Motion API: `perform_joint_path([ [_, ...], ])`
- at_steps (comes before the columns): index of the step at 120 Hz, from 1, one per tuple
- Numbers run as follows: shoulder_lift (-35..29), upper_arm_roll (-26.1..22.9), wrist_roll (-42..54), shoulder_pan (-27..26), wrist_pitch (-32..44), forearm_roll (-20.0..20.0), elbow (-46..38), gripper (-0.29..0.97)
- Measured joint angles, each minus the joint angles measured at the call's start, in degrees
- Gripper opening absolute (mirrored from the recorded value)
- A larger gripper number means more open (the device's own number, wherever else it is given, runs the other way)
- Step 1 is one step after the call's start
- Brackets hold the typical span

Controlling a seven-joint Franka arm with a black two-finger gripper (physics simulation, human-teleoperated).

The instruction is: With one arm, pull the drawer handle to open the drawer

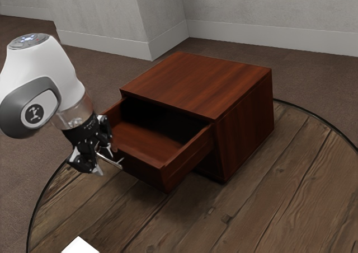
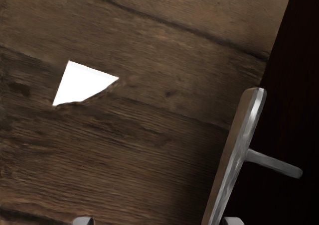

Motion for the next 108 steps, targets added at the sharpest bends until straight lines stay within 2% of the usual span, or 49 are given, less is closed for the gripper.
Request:
perform_joint_path([
  [58, -2.66, 0.0, 1.2, 0.79, -2.68, 0.7, -1.59, 0.27],
  [108, -2.58, -0.04, 1.44, 0.81, -3.05, 0.72, -0.66, 0.38],
])
